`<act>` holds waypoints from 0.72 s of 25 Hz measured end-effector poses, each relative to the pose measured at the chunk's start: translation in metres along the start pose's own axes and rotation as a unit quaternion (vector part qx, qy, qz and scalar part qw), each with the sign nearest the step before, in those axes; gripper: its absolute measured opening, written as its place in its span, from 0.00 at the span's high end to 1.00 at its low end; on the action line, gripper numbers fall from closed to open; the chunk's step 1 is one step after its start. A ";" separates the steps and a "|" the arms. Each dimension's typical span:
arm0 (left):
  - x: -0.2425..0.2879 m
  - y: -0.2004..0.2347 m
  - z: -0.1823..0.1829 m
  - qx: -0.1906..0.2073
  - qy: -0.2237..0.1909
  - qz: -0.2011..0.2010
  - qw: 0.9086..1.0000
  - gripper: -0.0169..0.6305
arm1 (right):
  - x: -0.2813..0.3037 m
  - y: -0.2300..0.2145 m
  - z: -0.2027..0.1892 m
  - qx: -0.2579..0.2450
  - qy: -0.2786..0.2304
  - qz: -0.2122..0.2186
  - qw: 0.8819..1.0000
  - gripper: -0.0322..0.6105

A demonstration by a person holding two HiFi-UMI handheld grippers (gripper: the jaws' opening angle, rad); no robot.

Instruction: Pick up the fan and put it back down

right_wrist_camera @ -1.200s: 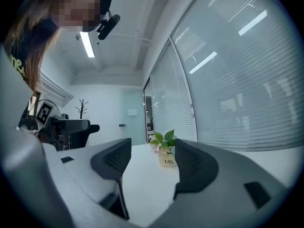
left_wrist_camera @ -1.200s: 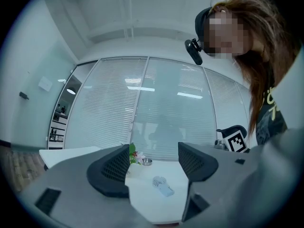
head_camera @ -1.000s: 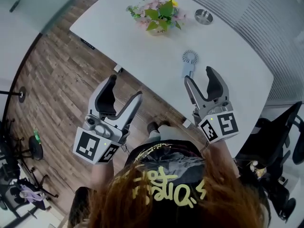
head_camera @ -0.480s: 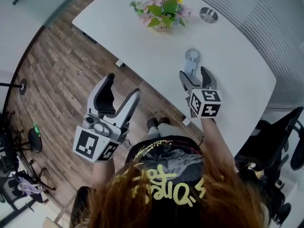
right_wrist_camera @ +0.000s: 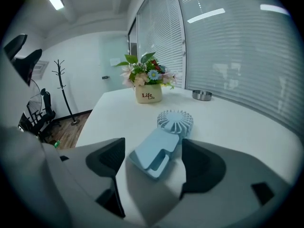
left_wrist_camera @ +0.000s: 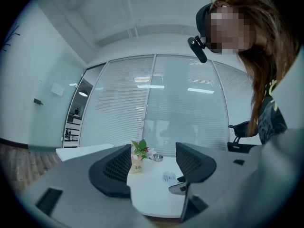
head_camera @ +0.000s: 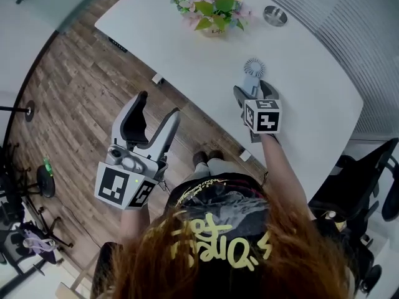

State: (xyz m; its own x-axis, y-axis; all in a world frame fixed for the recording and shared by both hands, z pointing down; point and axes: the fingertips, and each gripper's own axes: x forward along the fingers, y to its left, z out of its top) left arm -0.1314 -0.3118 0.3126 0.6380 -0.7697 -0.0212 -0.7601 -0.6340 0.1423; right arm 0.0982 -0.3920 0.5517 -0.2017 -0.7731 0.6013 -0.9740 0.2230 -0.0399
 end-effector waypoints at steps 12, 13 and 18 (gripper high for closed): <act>0.001 -0.002 0.000 -0.006 -0.004 0.007 1.000 0.55 | -0.003 0.003 -0.008 -0.032 0.029 0.032 0.999 0.51; 0.001 -0.002 0.000 -0.007 -0.004 0.007 1.000 0.55 | -0.003 0.003 -0.008 -0.034 0.030 0.035 0.998 0.51; 0.002 -0.005 0.002 -0.004 -0.008 0.009 1.000 0.55 | -0.006 0.005 -0.009 -0.034 0.026 0.050 0.998 0.53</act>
State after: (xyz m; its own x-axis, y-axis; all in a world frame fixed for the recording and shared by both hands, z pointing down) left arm -0.1271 -0.3100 0.3095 0.6223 -0.7820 -0.0346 -0.7703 -0.6196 0.1509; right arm 0.0953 -0.3810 0.5550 -0.2902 -0.7133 0.6380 -0.9396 0.3388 -0.0486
